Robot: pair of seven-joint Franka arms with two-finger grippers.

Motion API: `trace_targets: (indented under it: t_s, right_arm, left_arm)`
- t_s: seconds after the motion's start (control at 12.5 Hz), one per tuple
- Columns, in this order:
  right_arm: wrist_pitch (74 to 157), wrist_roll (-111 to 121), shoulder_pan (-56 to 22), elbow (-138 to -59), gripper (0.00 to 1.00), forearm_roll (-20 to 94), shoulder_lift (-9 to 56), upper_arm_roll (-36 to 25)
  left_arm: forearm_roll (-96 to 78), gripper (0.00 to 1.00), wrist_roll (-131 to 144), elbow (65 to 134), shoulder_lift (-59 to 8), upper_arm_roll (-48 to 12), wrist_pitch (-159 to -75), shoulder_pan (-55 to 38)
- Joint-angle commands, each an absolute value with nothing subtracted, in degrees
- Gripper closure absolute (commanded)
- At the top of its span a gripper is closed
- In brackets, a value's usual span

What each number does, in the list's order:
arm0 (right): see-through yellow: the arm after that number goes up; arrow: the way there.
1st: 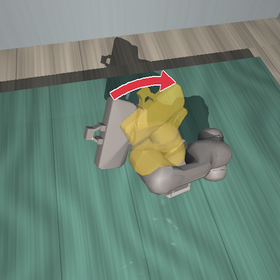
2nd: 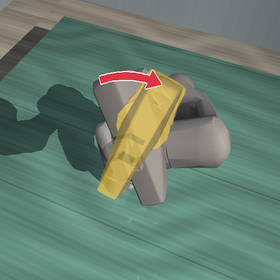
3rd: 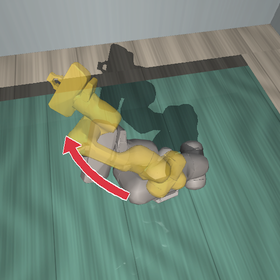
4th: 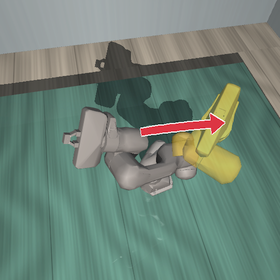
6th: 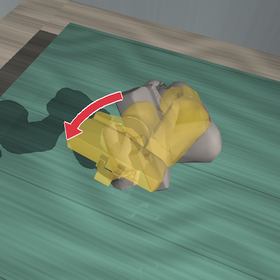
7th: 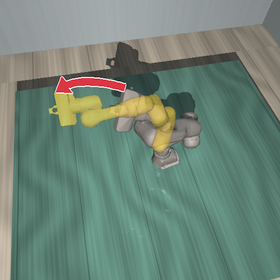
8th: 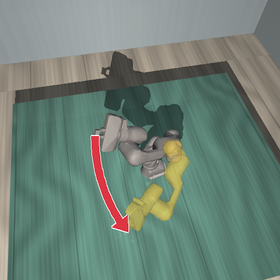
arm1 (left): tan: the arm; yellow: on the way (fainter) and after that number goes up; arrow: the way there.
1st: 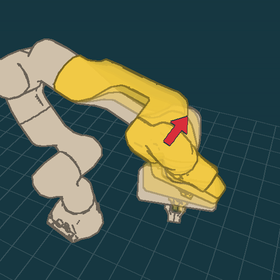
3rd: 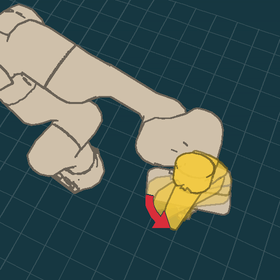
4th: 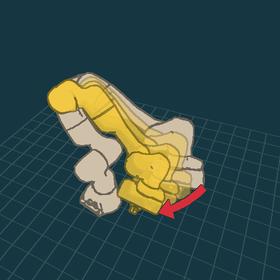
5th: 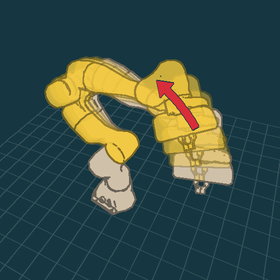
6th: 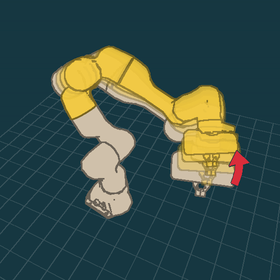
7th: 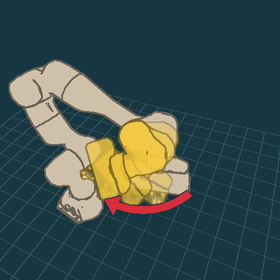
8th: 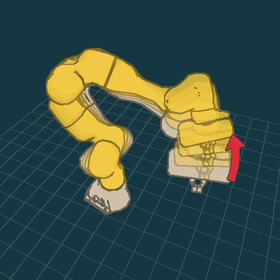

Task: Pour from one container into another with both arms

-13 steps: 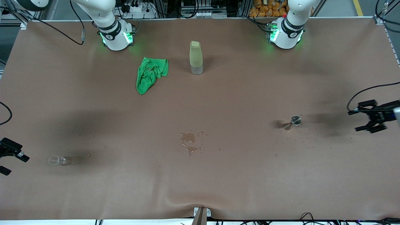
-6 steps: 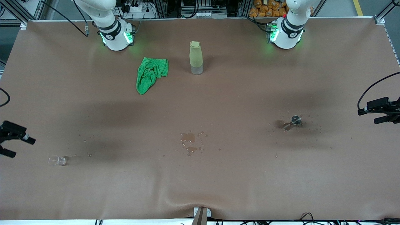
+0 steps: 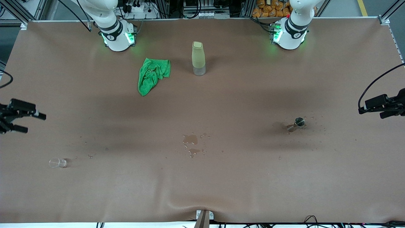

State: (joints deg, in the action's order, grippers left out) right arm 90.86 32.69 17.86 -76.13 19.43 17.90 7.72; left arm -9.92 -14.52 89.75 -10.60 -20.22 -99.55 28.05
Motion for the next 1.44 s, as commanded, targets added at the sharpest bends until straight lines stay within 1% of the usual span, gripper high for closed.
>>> trace_targets:
  t_s: [0.0, 0.08, 0.16, 0.32, 0.4, 0.64, 0.72, 0.8, 0.88, 0.96, 1.04, 1.12, 1.2, 1.28, 1.36]
  right_arm:
    - [88.3, 27.7, 15.7, -80.4, 0.00, 13.7, 11.9, 7.5]
    - [87.8, 26.8, 14.7, -81.6, 0.00, 11.8, 9.7, 6.9]
    - [86.7, 24.7, 12.8, -81.7, 0.00, 9.6, 8.3, 5.1]
    - [83.4, 20.1, 5.6, -81.8, 0.00, 6.7, 5.6, -1.4]
    - [81.1, 17.9, 4.7, -81.8, 0.00, 6.1, 4.7, -2.6]
    - [77.6, 7.1, 3.6, -81.8, 0.00, 2.2, 2.5, -3.0]
    - [76.7, 3.6, 2.3, -81.8, 0.00, 1.9, 2.3, -4.2]
    - [76.8, 3.3, 0.2, -81.9, 0.00, 1.9, 1.5, -7.0]
    - [77.6, 3.3, -2.3, -82.6, 0.00, 1.9, 1.0, -9.8]
    - [79.6, 3.3, -3.4, -83.9, 0.00, 1.9, -0.1, -10.8]
    - [80.9, 3.3, -3.0, -85.4, 0.00, 2.0, -1.2, -10.5]
    - [80.9, 3.3, -2.3, -85.5, 0.00, 2.4, -1.3, -10.1]
    - [81.0, 3.3, -1.1, -85.4, 0.00, 2.6, -1.2, -9.1]
    - [81.0, 3.3, 0.5, -85.3, 0.00, 2.6, -1.1, -6.9]
    - [81.0, 3.3, 1.8, -85.3, 0.00, 2.5, -1.1, -5.1]
  left_arm:
    - [-6.9, 0.00, -9.7, 90.2, -7.7, -22.9, -97.9, 28.6]
    - [-5.8, 0.00, -8.2, 90.3, -6.4, -23.3, -97.9, 28.0]
    - [-4.6, 0.00, -8.0, 90.3, -6.0, -22.0, -97.9, 24.9]
    - [-3.8, 0.00, -8.1, 90.3, -5.2, -13.8, -97.9, 16.0]
    - [-3.7, 0.00, -8.2, 90.3, -4.9, -9.4, -97.9, 11.6]
    - [-3.7, 0.00, -8.6, 90.3, -4.0, 1.7, -97.7, -0.5]
    - [-3.7, 0.00, -8.8, 90.3, -3.9, 5.8, -97.6, -4.4]
    - [-3.8, 0.00, -8.9, 90.3, -3.9, 8.3, -97.6, -7.2]
    - [-3.8, 0.00, -8.9, 90.2, -3.8, 8.6, -97.6, -7.5]
    - [-3.8, 0.00, -8.9, 90.0, -3.8, 8.3, -97.6, -7.3]
    - [-4.0, 0.00, -8.5, 89.3, -3.8, 8.2, -97.5, -7.7]
    - [-3.5, 0.00, -7.9, 88.5, -4.0, 6.3, -96.7, -6.9]
    - [-3.6, 0.00, -7.0, 87.5, -4.0, 1.8, -96.5, -3.0]
    - [-3.4, 0.00, -5.6, 87.4, -4.0, -1.2, -96.3, -1.0]
    - [-3.3, 0.00, -4.6, 87.4, -4.0, -1.7, -96.3, -0.8]
